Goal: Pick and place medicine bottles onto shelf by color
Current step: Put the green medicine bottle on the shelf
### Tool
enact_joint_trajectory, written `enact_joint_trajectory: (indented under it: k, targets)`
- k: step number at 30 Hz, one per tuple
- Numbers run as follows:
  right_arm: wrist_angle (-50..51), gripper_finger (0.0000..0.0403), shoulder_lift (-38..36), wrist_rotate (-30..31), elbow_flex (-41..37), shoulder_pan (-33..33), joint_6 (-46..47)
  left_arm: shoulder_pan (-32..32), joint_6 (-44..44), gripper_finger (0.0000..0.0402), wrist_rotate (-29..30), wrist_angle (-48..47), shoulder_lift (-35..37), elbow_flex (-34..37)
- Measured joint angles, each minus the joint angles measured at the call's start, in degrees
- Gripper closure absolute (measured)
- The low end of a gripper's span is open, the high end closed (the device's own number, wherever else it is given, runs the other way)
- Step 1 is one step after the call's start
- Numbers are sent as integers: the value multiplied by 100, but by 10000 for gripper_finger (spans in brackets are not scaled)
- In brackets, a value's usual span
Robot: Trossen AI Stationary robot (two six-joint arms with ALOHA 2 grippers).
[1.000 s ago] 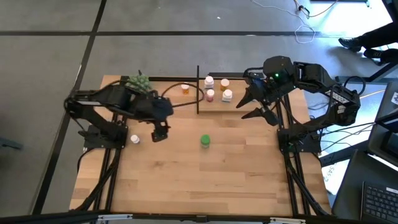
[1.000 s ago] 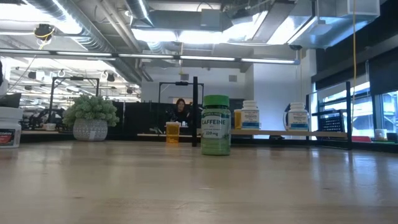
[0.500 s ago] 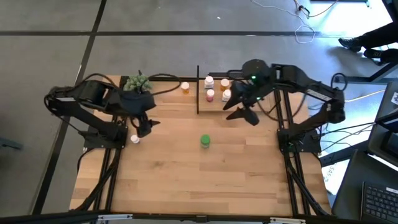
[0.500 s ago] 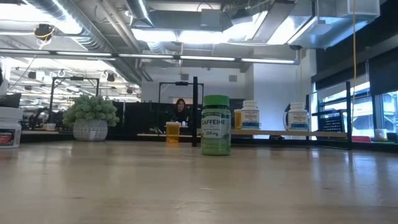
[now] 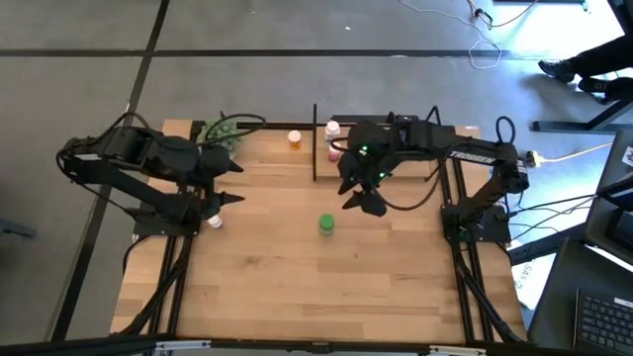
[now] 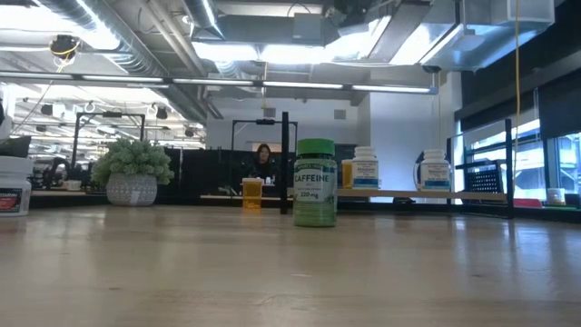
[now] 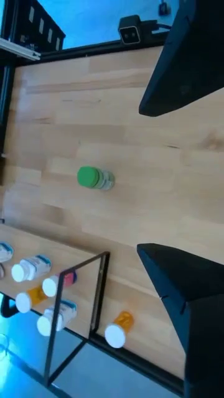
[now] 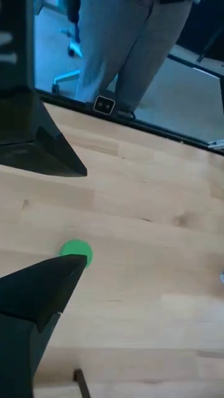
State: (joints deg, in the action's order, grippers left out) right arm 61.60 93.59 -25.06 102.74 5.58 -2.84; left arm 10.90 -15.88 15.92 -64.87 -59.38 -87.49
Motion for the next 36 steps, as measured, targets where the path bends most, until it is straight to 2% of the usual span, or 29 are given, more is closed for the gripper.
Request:
enact_joint_trajectory:
  k: [13,16,24,28,33,36]
  targets:
    - [149,184,585,121,0,-15,290,0,146,56,-35,-8,148,204]
    - [263,184,741,536,0,-20,6,0,162,56,-35,-10,138,204]
    - [464,185,1190,555,0,-129,-728,0,205,56,-28,-15,140,204]
    - [454,185,1340,553,0,-244,-1111,0,279,56,106,-13,140,202]
    - [422,185,1400,553,0,-316,-958,0,712,56,512,-17,138,202]
    - [423,185,1400,552,0,-316,-941,0,635,56,592,-15,138,199]
